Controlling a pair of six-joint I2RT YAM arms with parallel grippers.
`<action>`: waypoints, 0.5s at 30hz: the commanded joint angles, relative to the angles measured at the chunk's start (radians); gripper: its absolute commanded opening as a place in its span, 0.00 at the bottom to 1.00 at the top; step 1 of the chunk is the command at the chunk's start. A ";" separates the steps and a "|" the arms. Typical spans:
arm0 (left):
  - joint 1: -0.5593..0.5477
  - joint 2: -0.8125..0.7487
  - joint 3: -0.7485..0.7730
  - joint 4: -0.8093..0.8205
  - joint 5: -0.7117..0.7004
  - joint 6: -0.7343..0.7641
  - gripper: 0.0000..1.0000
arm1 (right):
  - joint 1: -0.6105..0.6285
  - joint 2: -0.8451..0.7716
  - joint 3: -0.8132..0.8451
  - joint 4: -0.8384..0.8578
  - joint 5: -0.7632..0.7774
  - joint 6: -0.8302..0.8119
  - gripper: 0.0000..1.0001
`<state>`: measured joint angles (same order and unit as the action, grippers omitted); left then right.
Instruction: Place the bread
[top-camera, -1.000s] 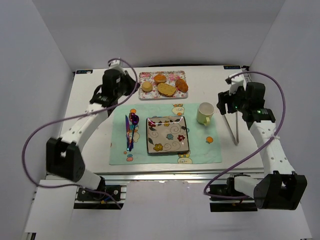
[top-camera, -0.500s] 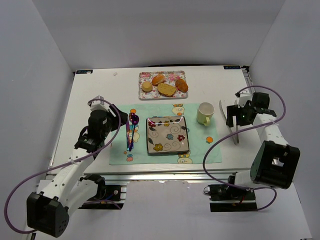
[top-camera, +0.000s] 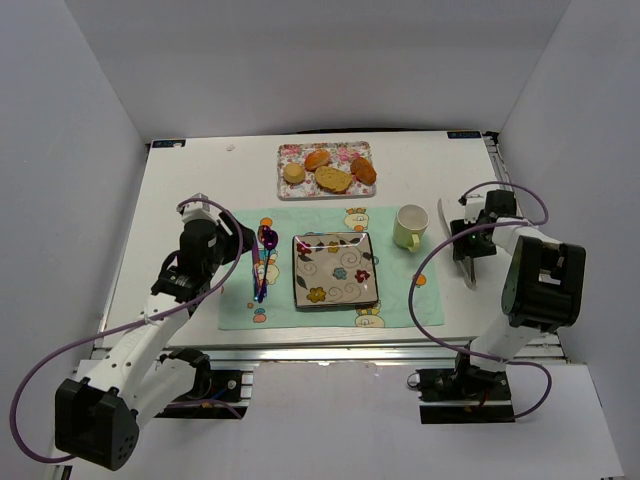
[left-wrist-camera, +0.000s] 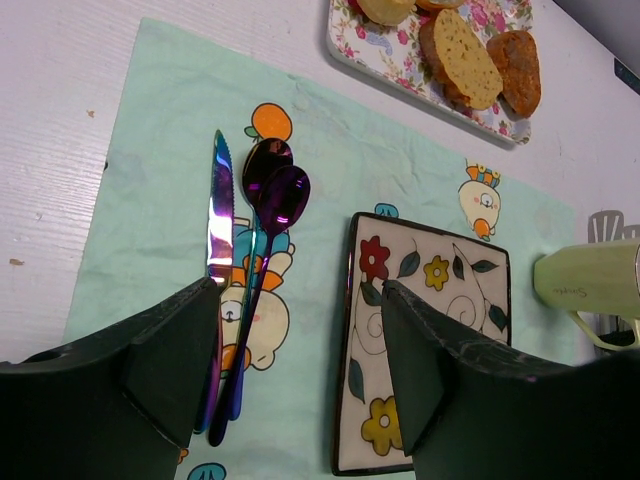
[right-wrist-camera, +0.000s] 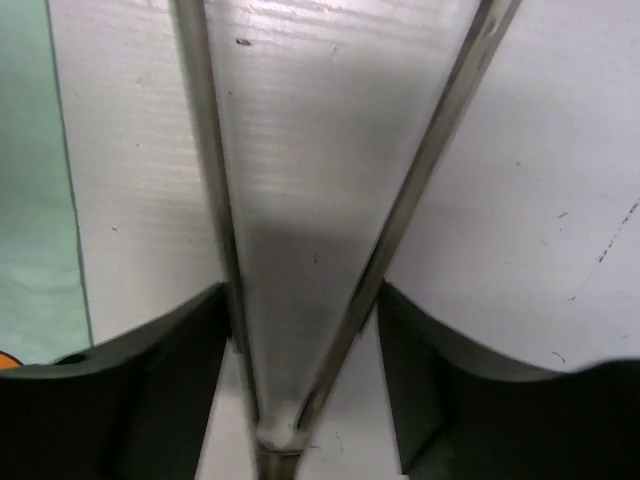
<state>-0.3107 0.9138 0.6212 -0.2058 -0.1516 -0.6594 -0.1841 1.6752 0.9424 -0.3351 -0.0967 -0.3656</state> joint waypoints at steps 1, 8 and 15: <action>0.004 -0.004 0.035 0.000 -0.022 0.001 0.75 | 0.005 0.041 0.004 0.039 0.028 0.017 0.57; 0.004 0.011 0.044 -0.003 -0.016 0.007 0.75 | 0.005 0.031 0.030 0.059 -0.024 0.002 0.21; 0.004 0.031 0.071 0.006 -0.009 0.020 0.76 | 0.095 -0.057 0.289 -0.065 -0.141 -0.110 0.31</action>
<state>-0.3107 0.9405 0.6422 -0.2100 -0.1574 -0.6533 -0.1574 1.6878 1.0626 -0.3721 -0.1631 -0.4026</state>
